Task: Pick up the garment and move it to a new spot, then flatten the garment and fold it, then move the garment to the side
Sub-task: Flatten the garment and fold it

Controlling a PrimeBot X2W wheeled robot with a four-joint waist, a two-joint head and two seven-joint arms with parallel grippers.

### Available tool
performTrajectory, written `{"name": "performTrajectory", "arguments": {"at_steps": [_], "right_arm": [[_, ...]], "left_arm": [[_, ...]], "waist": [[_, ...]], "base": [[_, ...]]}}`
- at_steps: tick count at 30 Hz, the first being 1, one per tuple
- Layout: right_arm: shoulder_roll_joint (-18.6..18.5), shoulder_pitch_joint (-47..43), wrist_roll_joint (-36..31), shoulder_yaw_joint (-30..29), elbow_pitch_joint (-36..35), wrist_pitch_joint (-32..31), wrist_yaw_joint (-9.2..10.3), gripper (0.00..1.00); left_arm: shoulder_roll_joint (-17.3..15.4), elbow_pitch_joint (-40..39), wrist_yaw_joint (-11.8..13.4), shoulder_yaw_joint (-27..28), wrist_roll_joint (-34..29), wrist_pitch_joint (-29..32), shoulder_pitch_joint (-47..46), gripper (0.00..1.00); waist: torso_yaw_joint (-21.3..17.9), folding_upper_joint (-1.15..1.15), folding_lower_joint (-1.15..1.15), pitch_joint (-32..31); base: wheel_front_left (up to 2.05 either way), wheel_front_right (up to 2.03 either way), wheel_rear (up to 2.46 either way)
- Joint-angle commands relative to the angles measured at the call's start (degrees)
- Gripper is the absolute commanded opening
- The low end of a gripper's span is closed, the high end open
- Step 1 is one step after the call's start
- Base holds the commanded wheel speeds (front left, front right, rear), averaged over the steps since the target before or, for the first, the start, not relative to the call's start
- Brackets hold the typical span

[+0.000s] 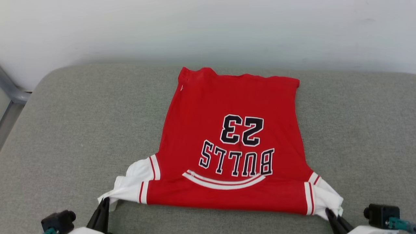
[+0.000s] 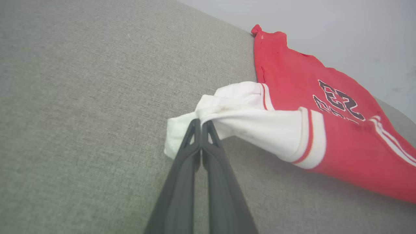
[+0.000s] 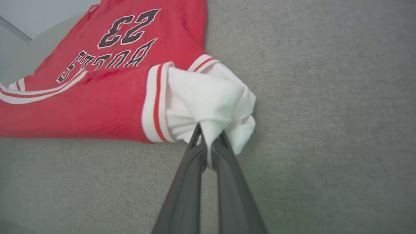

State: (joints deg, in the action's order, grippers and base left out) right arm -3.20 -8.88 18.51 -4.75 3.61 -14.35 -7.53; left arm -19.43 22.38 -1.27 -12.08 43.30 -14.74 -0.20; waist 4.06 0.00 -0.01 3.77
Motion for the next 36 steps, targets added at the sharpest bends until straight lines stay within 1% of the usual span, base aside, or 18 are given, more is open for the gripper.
{"name": "performTrajectory", "arguments": {"at_steps": [1, 6, 7, 8, 10, 11, 12, 13, 14, 15, 18, 22, 24, 28, 31, 34, 36], "right_arm": [[0.0, -1.6, -0.5, 0.1, -0.5, -0.4, 0.09, 0.00], [0.1, -6.5, -1.7, 0.7, -2.0, -2.3, 0.08, 0.00], [0.1, -7.1, -1.2, 0.9, -1.9, -2.7, 0.08, 0.02], [0.0, -7.7, -1.3, 1.5, -1.7, -3.2, 0.08, 0.10], [-0.6, -8.2, -1.6, 2.0, -1.5, -3.7, 0.08, 0.38], [-0.7, -8.4, -1.4, 2.2, -1.4, -3.8, 0.08, 0.77], [-0.9, -8.2, -1.2, 2.5, -1.4, -3.7, 0.08, 1.00], [-0.9, -7.8, -1.1, 2.5, -1.4, -3.1, 0.08, 1.00], [-0.8, -5.4, -0.4, 2.0, -2.3, -0.4, 0.06, 1.00], [-0.7, -4.9, -0.4, 1.7, -2.4, 0.6, 0.06, 1.00], [-0.6, -1.8, -0.4, -0.4, -2.6, 3.9, 0.06, 1.00], [-0.3, 5.0, -2.0, -3.6, -0.3, 5.3, 0.06, 1.00], [-0.5, 9.3, -2.5, -4.8, 1.6, 5.1, 0.06, 1.00], [-2.3, 19.6, -3.3, -5.3, 7.3, 3.6, 0.06, 1.00], [-3.5, 27.5, -4.1, -5.8, 11.7, 0.8, 0.06, 1.00], [-4.9, 35.0, -5.3, -6.4, 16.7, -4.0, 0.06, 1.00], [-5.9, 40.0, -6.3, -7.0, 20.1, -8.7, 0.06, 1.00]], "left_arm": [[-0.4, -0.2, 0.6, 0.3, 0.1, 0.1, 1.1, 0.00], [-0.7, -2.9, 1.8, -1.2, -0.8, 1.1, 5.6, 0.00], [-0.7, -3.2, 2.0, -1.5, -1.0, 1.4, 6.3, 0.00], [-0.9, -3.6, 2.5, -1.9, -1.4, 1.7, 6.9, 0.00], [-0.9, -4.6, 2.9, -2.1, -1.6, 1.9, 7.4, 0.00], [-1.0, -4.9, 3.2, -2.3, -1.8, 2.2, 7.6, 0.00], [-1.1, -5.2, 3.3, -2.5, -1.8, 2.3, 7.6, 0.00], [-1.0, -5.6, 3.4, -2.7, -2.0, 2.4, 7.5, 0.00], [-1.0, -6.7, 3.4, -3.0, -2.1, 2.7, 7.1, 0.00], [-1.1, -7.1, 3.4, -3.1, -2.2, 2.8, 6.9, 0.00], [-1.2, -8.1, 3.5, -3.1, -2.3, 2.7, 6.0, 0.00], [-1.3, -9.5, 3.6, -3.1, -2.4, 2.9, 4.4, 0.00], [-1.3, -10.5, 3.0, -3.0, -2.4, 2.6, 3.0, 0.00], [-1.5, -11.6, 2.1, -3.4, -3.1, 2.3, -0.1, 0.00], [-1.1, -12.6, 1.1, -4.1, -3.8, 1.9, -3.0, 0.00], [-0.7, -13.3, 0.2, -4.5, -4.4, 1.5, -5.5, 0.00], [-0.4, -13.9, -0.5, -4.9, -4.7, 1.2, -7.1, 0.00]], "waist": [[0.2, 0.00, 0.01, -0.6], [0.4, 0.00, 0.01, -1.6], [0.4, 0.00, 0.01, -1.7], [0.4, 0.00, 0.01, -1.8], [0.6, 0.00, 0.01, -1.9], [0.6, 0.00, 0.01, -1.9], [0.7, 0.00, 0.01, -1.9], [0.7, 0.00, 0.01, -1.9], [0.8, 0.00, 0.01, -1.8], [0.9, 0.00, 0.01, -1.6], [1.1, 0.00, 0.01, -0.8], [1.6, 0.00, 0.01, 1.4], [2.4, 0.00, 0.01, 2.9], [3.8, 0.00, 0.01, 6.2], [5.4, 0.00, 0.01, 9.2], [7.0, 0.00, 0.01, 11.8], [8.1, 0.00, 0.01, 13.5]], "base": [[0.00, 0.00, 0.00], [0.00, 0.00, 0.00], [0.00, 0.00, 0.00], [0.00, 0.00, 0.00], [0.00, 0.00, 0.00], [0.00, 0.00, 0.00], [0.00, 0.00, 0.00], [0.00, 0.00, 0.00], [0.00, 0.00, 0.00], [0.00, 0.00, 0.00], [0.00, 0.00, 0.00], [0.00, 0.00, 0.00], [0.00, 0.00, 0.00], [0.00, 0.00, 0.00], [0.00, 0.00, 0.00], [0.00, 0.00, 0.00], [0.00, 0.00, 0.00]]}}
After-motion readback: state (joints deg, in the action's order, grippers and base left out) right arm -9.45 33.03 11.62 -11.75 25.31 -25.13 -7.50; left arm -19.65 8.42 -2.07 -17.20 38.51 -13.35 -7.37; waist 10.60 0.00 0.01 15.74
